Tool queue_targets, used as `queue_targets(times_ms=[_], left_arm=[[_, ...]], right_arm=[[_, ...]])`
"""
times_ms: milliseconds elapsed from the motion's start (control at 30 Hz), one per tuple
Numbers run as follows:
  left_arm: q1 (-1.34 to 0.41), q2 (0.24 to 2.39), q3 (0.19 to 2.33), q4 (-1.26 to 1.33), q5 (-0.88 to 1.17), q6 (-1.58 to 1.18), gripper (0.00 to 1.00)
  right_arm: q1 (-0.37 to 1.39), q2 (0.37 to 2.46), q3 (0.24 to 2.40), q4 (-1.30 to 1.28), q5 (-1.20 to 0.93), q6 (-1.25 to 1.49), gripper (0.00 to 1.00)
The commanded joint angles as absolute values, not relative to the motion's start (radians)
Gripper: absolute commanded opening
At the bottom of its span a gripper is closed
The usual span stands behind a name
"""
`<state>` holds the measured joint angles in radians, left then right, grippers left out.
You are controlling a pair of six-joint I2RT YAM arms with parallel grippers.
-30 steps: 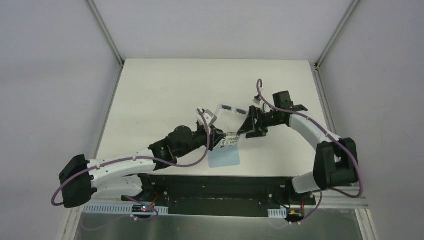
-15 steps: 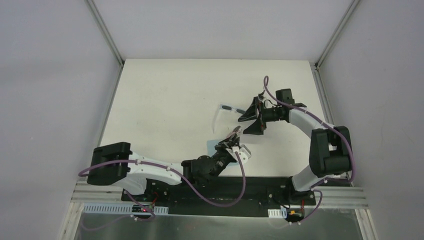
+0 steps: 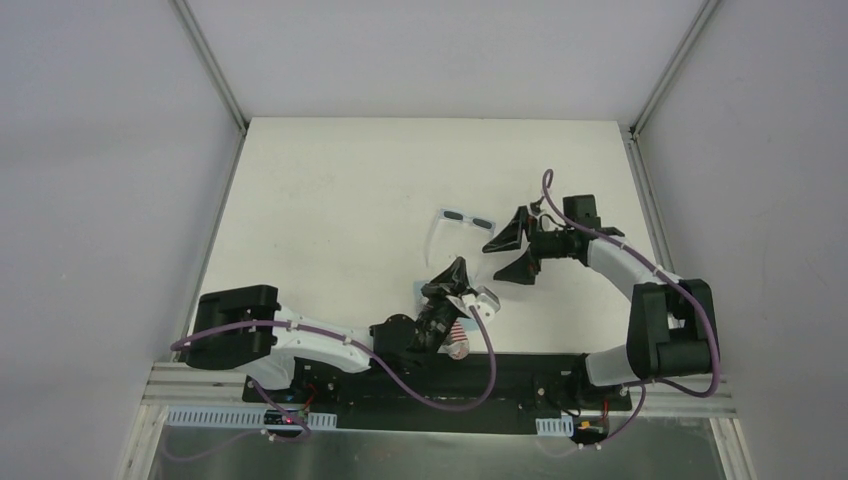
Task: Organize the sunglasses
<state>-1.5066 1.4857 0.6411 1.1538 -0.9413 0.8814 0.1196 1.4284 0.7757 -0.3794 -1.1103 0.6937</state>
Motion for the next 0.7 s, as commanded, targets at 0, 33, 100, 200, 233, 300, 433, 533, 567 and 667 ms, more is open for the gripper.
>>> queue_targets(times_ms=[0,33,100,200,233,300,433,533,567,667], left_arm=[[-1.519,1.489,0.645,1.155,-0.995,0.84,0.0],[-1.517,1.473,0.645,1.103,-1.011,0.795,0.0],[-1.517,1.429,0.67,0.91,-1.049,0.613,0.0],[-1.517,1.344,0.728,0.527,-1.042,0.26,0.0],[-1.516,1.312,0.738,0.44,-1.051,0.15,0.0],[-1.511,1.271,0.771,0.237,-1.05,-0.091,0.0],[-1.475,1.197,0.808,-0.047,-0.958,-0.327,0.23],[-1.425,1.132,0.814,-0.154,-0.882,-0.422,0.36],[-1.407,1.114,0.814,-0.177,-0.854,-0.449,0.38],[-1.39,1.076,0.798,-0.21,-0.827,-0.499,0.46]], right_arm=[[0.13,1.404,0.776,-0.307,-1.113,0.704,1.0],[0.129,1.401,0.786,-0.311,-1.107,0.685,1.0],[0.128,1.393,0.803,-0.321,-1.092,0.641,0.99],[0.127,1.378,0.865,-0.411,-1.034,0.458,0.99],[0.127,1.376,0.893,-0.45,-1.015,0.399,0.99],[0.128,1.376,0.95,-0.527,-0.977,0.276,0.94],[0.14,1.385,1.071,-0.679,-0.887,0.022,0.77],[0.143,1.376,1.108,-0.737,-0.856,-0.11,0.44],[0.142,1.371,1.111,-0.75,-0.864,-0.146,0.19],[0.143,1.35,1.11,-0.768,-0.855,-0.201,0.0]])
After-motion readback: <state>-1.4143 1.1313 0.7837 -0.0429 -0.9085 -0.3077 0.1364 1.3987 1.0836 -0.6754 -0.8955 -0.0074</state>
